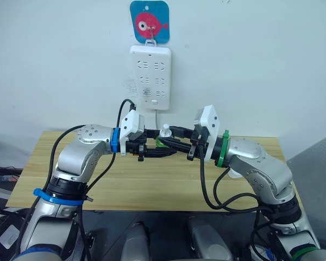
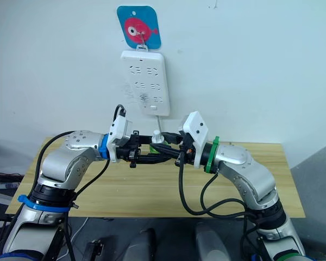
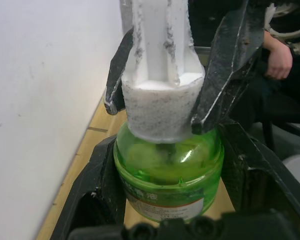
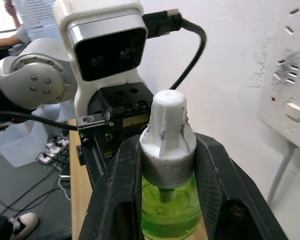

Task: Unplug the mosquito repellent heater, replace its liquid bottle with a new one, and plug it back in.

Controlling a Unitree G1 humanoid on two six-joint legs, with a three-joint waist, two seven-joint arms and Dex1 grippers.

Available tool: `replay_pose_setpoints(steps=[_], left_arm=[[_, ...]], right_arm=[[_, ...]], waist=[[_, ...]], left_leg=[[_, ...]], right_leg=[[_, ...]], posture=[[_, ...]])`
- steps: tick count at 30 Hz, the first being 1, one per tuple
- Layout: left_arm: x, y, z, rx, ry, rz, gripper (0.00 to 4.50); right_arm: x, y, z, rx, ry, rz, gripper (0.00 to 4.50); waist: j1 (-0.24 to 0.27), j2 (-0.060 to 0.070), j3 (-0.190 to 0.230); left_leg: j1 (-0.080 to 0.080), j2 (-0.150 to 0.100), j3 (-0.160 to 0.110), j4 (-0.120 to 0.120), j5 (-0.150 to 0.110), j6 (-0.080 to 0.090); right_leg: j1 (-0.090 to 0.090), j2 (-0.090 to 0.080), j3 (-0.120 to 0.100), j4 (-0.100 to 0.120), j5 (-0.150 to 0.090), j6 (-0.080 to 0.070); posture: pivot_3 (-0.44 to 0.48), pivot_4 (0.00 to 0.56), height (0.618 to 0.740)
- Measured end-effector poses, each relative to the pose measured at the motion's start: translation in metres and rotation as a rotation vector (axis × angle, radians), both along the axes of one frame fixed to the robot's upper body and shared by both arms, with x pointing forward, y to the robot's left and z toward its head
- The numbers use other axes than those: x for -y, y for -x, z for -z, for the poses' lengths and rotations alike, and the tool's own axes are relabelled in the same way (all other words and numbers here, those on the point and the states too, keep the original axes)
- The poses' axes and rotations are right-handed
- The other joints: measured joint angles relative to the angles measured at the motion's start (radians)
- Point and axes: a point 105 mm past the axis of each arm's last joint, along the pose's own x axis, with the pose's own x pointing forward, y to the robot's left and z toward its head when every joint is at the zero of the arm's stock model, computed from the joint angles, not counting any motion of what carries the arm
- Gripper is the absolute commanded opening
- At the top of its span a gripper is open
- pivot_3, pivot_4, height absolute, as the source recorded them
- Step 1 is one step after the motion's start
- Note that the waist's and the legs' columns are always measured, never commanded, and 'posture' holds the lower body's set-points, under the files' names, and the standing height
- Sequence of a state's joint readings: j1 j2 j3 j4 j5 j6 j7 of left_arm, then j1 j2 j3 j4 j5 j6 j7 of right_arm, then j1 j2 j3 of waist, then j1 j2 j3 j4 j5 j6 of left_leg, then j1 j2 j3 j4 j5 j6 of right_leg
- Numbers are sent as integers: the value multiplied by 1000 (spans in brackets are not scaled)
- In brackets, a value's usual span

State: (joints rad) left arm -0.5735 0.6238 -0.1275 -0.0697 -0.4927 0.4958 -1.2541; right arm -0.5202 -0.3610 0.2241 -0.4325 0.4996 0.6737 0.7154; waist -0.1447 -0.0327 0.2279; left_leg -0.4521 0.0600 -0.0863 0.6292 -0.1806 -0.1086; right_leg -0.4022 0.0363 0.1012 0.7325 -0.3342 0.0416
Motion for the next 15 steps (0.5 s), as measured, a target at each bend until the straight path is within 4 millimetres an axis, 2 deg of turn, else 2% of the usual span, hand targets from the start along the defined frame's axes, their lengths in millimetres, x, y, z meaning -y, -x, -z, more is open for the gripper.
replay_pose_setpoints(steps=[5,10,13,15], left_arm=[[1,5,-2,3,-23,53,2309],[4,6,-2,10,-31,70,2309],[3,5,-2,15,-31,55,2309],[1,1,-3,27,-25,23,2309]], right_arm=[[3,-8,-7,54,136,-263,1065],[6,-10,-10,43,180,-331,1065],[8,-11,-11,47,176,-317,2076],[17,-14,-13,58,157,-258,2835]], waist=[[-1,0,0],[-1,0,0],[-1,0,0],[2,0,0]], left_leg=[[3,0,-1,0,-1,3],[2,1,-1,0,-1,2],[2,1,-2,0,-1,2],[2,0,-2,0,-1,2]], right_leg=[[3,1,-1,0,0,0],[4,1,-2,-1,0,-1],[4,1,-2,-1,0,-1],[5,1,-3,-1,0,-1]], posture=[[-157,150,740],[-163,147,740],[-176,147,740],[-183,150,740]])
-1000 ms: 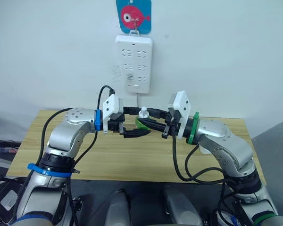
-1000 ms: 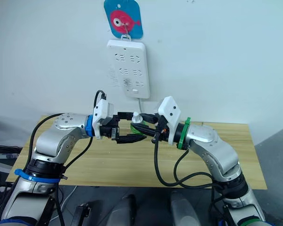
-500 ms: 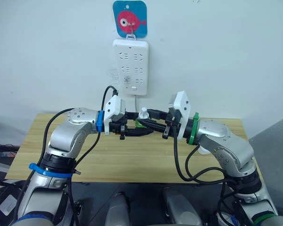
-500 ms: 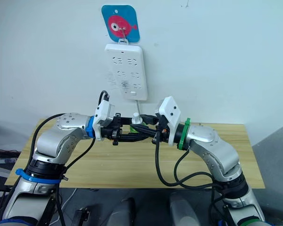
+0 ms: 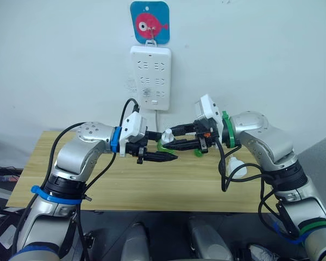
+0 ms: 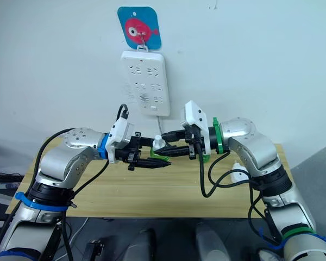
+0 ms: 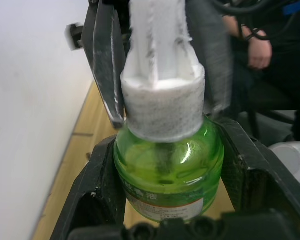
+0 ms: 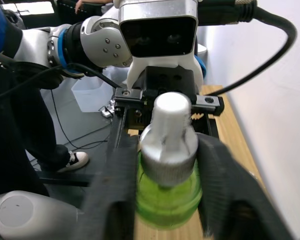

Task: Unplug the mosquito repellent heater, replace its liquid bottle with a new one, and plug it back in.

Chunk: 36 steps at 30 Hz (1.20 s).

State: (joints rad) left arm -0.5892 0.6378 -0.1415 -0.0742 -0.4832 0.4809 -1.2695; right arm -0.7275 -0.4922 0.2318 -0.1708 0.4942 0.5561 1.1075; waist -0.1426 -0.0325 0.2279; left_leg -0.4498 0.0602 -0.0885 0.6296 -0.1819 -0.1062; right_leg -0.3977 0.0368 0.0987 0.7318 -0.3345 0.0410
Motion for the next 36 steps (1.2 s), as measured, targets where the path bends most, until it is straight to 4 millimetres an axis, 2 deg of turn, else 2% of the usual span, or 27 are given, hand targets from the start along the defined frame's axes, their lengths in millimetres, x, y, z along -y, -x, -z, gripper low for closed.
replay_pose_setpoints(steps=[3,5,10,17,19,21,28,31,36], left_arm=[[-1,-5,0,14,30,-42,2309],[0,-7,0,30,44,-62,2309],[4,-14,2,54,67,-95,2309],[9,-16,3,59,77,-103,2309],[11,-16,2,61,84,-103,2309],[13,-16,2,60,90,-101,2309],[11,-16,2,59,84,-107,2309],[9,-10,6,48,71,-85,2309],[5,2,10,50,2,3,2309]], right_arm=[[23,-1,-2,35,-30,138,3942],[32,4,-1,51,-51,220,4500],[23,24,7,58,-135,386,4500],[-4,13,10,63,-231,630,4500],[-9,12,11,62,-241,655,4147],[-13,12,11,66,-246,666,3594],[-17,15,15,38,-250,593,1071],[-15,15,17,41,-209,463,1066],[-12,7,17,87,-28,78,1066]], waist=[[4,0,0],[2,1,0],[-8,3,-2],[-26,3,-2],[-25,3,-2],[-25,3,-2],[-25,4,-2],[-24,4,-2],[-24,4,-2]], left_leg=[[0,0,-1,0,0,0],[0,0,-1,0,0,0],[4,1,-1,0,0,0],[6,1,-2,-1,0,0],[6,0,-3,-1,0,0],[6,0,-3,-1,0,0],[7,1,-3,-1,0,0],[8,0,-3,-1,0,0],[14,0,-1,-4,-1,1]], right_leg=[[2,-1,-1,-1,0,0],[2,0,-1,-1,0,0],[4,2,0,-1,0,0],[7,2,0,-1,-1,-1],[8,2,-1,-1,-1,-1],[8,2,-1,-1,-1,-1],[8,2,-1,-1,-1,-2],[10,2,-1,-2,-1,-2],[14,2,-1,-4,-2,-2]], posture=[[-197,155,740],[-212,158,740],[-229,162,740],[-230,164,740],[-224,162,740],[-220,161,740],[-199,157,740],[-185,158,740],[-146,156,740]])
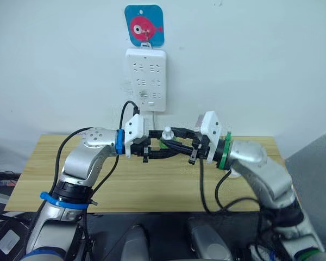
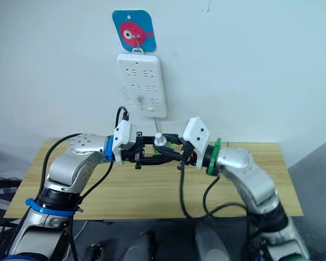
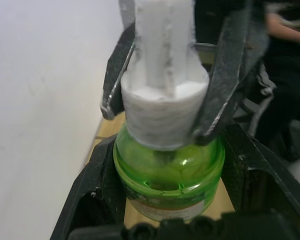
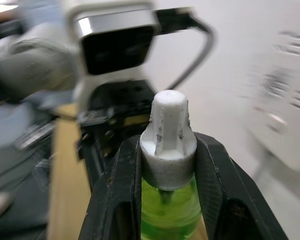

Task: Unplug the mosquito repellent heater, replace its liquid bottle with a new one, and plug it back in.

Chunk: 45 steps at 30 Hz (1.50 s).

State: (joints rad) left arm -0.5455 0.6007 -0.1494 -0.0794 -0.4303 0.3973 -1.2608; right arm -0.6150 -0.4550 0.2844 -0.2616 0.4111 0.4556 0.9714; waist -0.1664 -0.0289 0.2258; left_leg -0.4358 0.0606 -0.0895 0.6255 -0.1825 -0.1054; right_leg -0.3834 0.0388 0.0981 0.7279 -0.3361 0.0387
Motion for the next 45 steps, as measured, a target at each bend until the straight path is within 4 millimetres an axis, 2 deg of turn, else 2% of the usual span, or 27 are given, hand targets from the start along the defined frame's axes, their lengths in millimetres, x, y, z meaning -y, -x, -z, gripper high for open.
replay_pose_setpoints(steps=[3,6,10,13,16,19,24,26,29,34,37,42,45], left_arm=[[4,3,-1,16,-20,46,2309],[6,4,-6,39,-19,70,2309],[9,5,-5,34,-2,67,2309],[9,2,-6,38,30,31,2309],[11,2,-4,27,56,12,2309],[14,1,-4,28,85,-8,2309],[19,-1,-3,24,116,-27,2309],[20,0,-4,26,120,-25,2309],[22,1,-5,31,124,-17,2309],[24,2,-5,32,128,-14,2309],[24,0,-5,32,128,-26,2309],[22,0,-3,28,122,-37,2309],[22,0,-3,30,124,-37,2309]], right_arm=[[4,-7,-8,10,121,-179,1066],[6,-5,-13,-12,142,-232,1066],[15,-5,-10,-53,133,-203,2364],[31,-12,-13,-59,102,-94,3483],[46,-9,-19,-47,78,-13,4499],[52,2,-19,-58,3,94,4500],[23,24,-18,-66,-141,183,4500],[15,24,-20,-57,-171,206,4500],[10,13,-15,-35,-177,288,4500],[19,-1,-10,-20,-148,351,4500],[27,-2,-11,-15,-120,337,4500],[60,8,-12,-88,-9,287,4500],[58,22,-12,-123,6,220,4500]], waist=[[2,0,0],[4,0,0],[7,0,0],[10,0,0],[17,0,0],[22,0,0],[19,1,-1],[19,1,-1],[21,1,-1],[23,1,-2],[22,1,-2],[24,1,-2],[21,1,-2]], left_leg=[[1,0,0,0,0,0],[1,1,0,0,0,0],[1,0,0,1,0,0],[1,0,0,1,0,0],[1,0,0,1,0,0],[1,0,0,1,0,0],[1,1,1,1,0,0],[1,1,1,1,0,0],[1,0,1,1,0,0],[1,0,1,1,0,0],[1,0,1,1,0,0],[1,0,1,1,0,0],[2,0,1,1,0,0]], right_leg=[[1,0,-1,-1,0,0],[2,0,-1,-2,0,0],[3,-1,-1,-2,0,0],[3,-1,-1,-2,0,0],[3,-1,-1,-2,0,0],[3,-1,-1,-2,0,0],[3,0,0,-1,0,0],[3,0,0,-1,0,0],[3,-1,0,-1,0,0],[3,-1,0,-1,0,0],[3,-1,0,-1,0,0],[4,-1,0,-2,0,0],[4,0,0,-2,0,0]], posture=[[-129,153,740],[-133,148,740],[-149,146,740],[-158,146,740],[-169,149,740],[-175,150,740],[-193,148,740],[-188,144,740],[-185,142,740],[-184,140,740],[-191,140,740],[-196,139,740],[-197,140,740]])
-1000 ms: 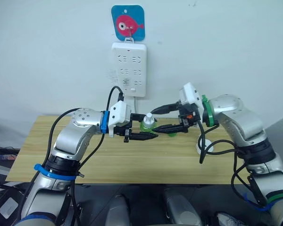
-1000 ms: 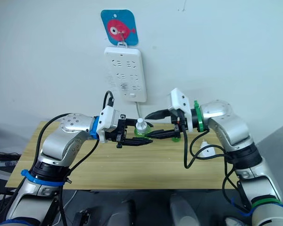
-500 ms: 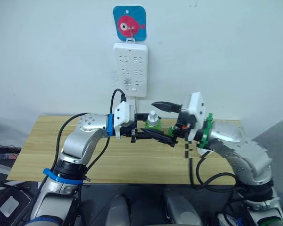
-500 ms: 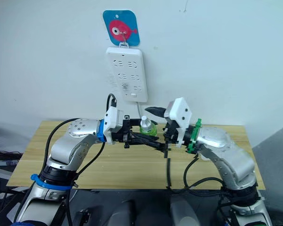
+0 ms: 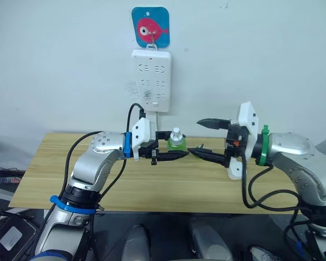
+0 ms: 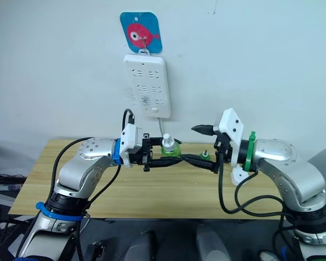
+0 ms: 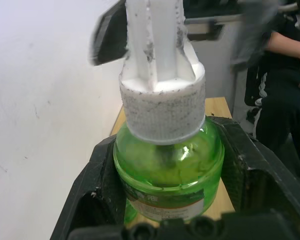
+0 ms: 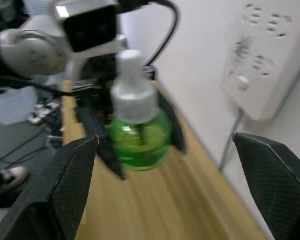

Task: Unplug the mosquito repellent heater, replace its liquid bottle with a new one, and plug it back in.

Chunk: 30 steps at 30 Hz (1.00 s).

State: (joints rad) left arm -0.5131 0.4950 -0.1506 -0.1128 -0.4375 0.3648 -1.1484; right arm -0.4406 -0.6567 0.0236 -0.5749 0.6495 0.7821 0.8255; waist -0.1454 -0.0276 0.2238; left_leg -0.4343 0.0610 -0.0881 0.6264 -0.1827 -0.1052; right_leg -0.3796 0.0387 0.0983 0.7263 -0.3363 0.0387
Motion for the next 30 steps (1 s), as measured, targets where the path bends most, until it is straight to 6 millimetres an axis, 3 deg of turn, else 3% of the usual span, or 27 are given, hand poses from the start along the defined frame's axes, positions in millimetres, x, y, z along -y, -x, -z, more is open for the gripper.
replay_pose_setpoints(steps=[4,8,12,18,26,30], left_arm=[[0,0,0,0,1,1,2309],[1,1,0,-1,2,5,2309],[1,1,1,-1,2,6,2309],[2,1,3,-5,-3,2,2309],[1,1,5,-8,-4,2,2309],[1,2,4,0,0,5,2309]], right_arm=[[-11,3,-2,-2,-43,-9,4500],[-39,-6,-3,54,-112,35,4500],[-44,-23,-7,115,-125,110,4500],[-40,-26,-5,126,-99,103,4500],[3,-18,-4,50,0,88,4500],[-7,-7,-4,26,-23,33,4500]], waist=[[-6,0,0],[-16,0,-1],[-15,1,-3],[-15,1,-4],[-17,1,-4],[-22,1,-4]], left_leg=[[0,0,0,0,0,0],[0,0,0,-1,0,0],[0,0,0,0,0,0],[0,0,0,-1,0,0],[0,0,0,-1,0,0],[0,1,0,-1,0,0]], right_leg=[[0,0,0,0,0,0],[0,1,0,0,0,0],[0,0,0,0,0,0],[0,0,0,0,0,0],[0,0,0,-1,0,0],[0,0,0,-1,0,0]], posture=[[-192,139,740],[-190,137,740],[-190,135,740],[-189,132,740],[-200,133,740],[-199,133,740]])
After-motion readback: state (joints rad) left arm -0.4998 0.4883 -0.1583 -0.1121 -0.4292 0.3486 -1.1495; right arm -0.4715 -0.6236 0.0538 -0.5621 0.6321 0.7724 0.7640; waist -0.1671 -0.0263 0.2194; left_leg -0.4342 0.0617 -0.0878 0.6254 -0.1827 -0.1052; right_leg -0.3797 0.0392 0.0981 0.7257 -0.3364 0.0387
